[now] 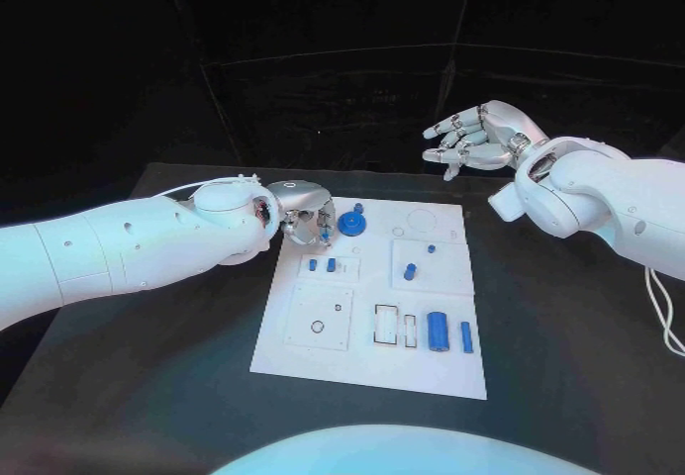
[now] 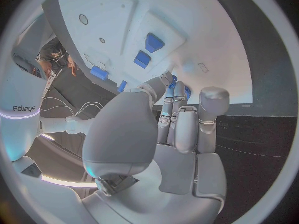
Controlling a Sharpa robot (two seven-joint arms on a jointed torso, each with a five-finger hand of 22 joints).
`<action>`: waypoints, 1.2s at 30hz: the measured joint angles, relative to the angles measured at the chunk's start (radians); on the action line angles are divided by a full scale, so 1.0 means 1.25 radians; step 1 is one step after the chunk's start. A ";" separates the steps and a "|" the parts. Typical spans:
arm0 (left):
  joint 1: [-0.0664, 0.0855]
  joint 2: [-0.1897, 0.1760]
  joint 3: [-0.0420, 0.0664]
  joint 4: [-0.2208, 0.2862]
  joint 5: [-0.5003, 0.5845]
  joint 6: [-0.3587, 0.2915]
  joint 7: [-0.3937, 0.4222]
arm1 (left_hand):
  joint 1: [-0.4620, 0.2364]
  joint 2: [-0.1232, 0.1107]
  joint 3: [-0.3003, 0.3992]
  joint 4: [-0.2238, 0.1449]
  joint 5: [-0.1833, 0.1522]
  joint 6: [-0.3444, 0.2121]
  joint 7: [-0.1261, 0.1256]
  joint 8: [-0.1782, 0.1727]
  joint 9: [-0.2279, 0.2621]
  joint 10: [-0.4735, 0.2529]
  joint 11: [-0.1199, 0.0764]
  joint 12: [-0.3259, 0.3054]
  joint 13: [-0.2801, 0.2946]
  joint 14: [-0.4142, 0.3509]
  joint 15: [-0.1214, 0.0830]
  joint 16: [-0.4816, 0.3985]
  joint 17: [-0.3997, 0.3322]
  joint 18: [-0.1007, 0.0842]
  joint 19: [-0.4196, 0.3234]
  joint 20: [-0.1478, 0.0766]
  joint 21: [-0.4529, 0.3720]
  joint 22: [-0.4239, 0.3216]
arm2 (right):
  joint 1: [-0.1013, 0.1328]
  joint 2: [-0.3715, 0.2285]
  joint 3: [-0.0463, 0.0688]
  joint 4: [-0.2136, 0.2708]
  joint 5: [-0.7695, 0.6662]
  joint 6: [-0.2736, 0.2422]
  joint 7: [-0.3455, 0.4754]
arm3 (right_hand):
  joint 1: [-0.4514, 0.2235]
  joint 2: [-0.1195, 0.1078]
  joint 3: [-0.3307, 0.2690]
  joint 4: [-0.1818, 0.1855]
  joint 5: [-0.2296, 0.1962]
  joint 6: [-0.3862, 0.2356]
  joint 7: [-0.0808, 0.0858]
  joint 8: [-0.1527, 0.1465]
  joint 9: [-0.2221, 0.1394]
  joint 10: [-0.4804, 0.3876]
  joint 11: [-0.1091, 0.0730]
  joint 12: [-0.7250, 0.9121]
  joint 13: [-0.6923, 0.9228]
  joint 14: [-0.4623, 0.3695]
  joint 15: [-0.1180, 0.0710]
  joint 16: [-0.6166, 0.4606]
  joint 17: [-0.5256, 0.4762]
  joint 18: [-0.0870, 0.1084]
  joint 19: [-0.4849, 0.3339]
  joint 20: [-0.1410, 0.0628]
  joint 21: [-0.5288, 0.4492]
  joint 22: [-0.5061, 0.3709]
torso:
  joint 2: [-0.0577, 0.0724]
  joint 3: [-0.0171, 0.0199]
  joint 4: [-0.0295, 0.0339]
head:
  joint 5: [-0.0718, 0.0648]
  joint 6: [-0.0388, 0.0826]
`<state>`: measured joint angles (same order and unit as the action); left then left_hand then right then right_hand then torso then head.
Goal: Assemble the parts on the task board
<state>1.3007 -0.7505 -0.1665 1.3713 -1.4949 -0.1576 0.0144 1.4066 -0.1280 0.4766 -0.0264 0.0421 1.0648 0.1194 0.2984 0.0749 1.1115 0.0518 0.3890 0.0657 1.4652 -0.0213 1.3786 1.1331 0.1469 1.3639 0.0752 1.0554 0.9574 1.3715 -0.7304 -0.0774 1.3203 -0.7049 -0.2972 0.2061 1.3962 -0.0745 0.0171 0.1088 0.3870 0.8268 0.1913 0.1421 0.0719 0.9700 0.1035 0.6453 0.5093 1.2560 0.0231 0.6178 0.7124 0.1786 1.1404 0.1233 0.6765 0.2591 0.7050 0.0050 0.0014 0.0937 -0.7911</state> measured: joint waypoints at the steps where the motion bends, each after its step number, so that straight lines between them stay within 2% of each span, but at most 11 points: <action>1: 0.000 0.001 0.000 -0.001 0.000 0.001 0.000 | 0.000 0.000 0.000 0.000 0.000 0.000 0.000 0.000 0.000 0.000 0.000 0.000 0.000 0.000 0.000 0.000 0.000 0.000 0.000 0.000 0.000 0.000 | 0.000 0.000 0.000 0.000 0.000 0.000 0.000 | 0.000 0.000 0.000 0.000 0.000 0.000 0.000 0.000 0.000 0.000 0.000 0.000 0.000 0.000 0.000 0.000 0.000 0.000 0.000 0.000 0.000 0.000 | 0.000 0.0000 0.0000 | 0.000 0.000; 36: -0.005 0.014 -0.001 -0.005 0.000 0.027 -0.003 | -0.004 -0.004 0.002 -0.002 0.000 0.005 -0.001 0.000 0.000 0.006 0.000 -0.004 0.000 0.000 0.000 0.000 -0.004 0.000 0.000 0.000 0.000 0.001 | 0.000 0.001 0.000 -0.001 0.000 0.000 0.001 | 0.000 0.000 0.000 0.000 0.000 0.000 0.000 0.000 0.000 0.000 0.000 0.000 0.000 0.000 0.000 0.000 0.000 0.000 0.000 0.000 0.000 0.000 | 0.000 -0.0001 0.0005 | -0.003 -0.005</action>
<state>1.2947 -0.7324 -0.1676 1.3648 -1.4945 -0.1233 0.0102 1.4012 -0.1334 0.4791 -0.0291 0.0421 1.0711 0.1185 0.2981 0.0745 1.1187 0.0517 0.3834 0.0656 1.4652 -0.0213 1.3787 1.1281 0.1469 1.3639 0.0752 1.0552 0.9586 1.3715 -0.7287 -0.0774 1.3187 -0.7049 -0.2969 0.2072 1.3962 -0.0745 0.0171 0.1088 0.3870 0.8268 0.1913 0.1421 0.0719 0.9700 0.1036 0.6453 0.5096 1.2561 0.0231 0.6177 0.7125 0.1786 1.1404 0.1233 0.6766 0.2592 0.7046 0.0049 0.0020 0.0903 -0.7979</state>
